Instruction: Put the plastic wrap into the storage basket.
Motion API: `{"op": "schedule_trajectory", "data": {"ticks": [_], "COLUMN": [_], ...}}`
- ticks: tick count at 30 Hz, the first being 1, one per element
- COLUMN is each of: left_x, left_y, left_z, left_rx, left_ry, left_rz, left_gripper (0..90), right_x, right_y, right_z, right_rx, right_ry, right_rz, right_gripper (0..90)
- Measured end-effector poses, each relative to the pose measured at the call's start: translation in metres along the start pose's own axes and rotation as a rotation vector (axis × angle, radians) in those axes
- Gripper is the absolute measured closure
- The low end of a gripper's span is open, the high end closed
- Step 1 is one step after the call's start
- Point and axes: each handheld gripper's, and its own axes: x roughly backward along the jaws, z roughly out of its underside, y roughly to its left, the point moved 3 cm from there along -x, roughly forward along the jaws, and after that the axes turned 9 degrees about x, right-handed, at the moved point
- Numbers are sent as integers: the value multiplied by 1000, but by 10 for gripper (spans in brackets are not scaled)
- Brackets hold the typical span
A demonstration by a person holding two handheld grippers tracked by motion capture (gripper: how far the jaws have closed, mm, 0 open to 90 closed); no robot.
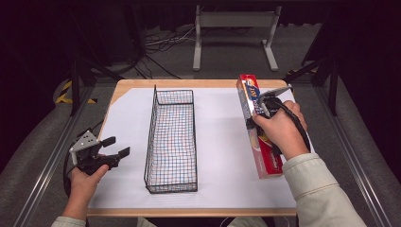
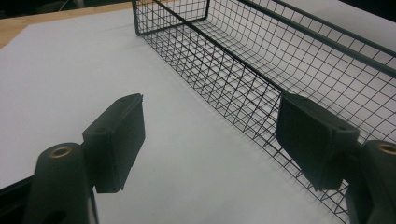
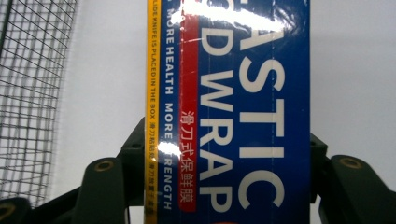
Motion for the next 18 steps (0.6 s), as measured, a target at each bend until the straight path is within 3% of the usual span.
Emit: {"op": "schedule_trajectory", "data": {"ticks": [6,12,18], "left_x": [1,2,8], "left_y": [1,2,3], "left_z": [-1,-1,0], "left_rx": [-3,4,10], "left_ry": [-5,-11,-25], "left_rz": [-2,-1,-7], "left_gripper": [248,248,247], "right_x": [6,9,9], "right_y": [22,40,72], "right_z": [-12,-23,-31], "right_rx": [-55,-51,-14], "right_ry": [-26,-26,-21], "right_rz": [2,-1,-48], "right_gripper": [408,408,408]}}
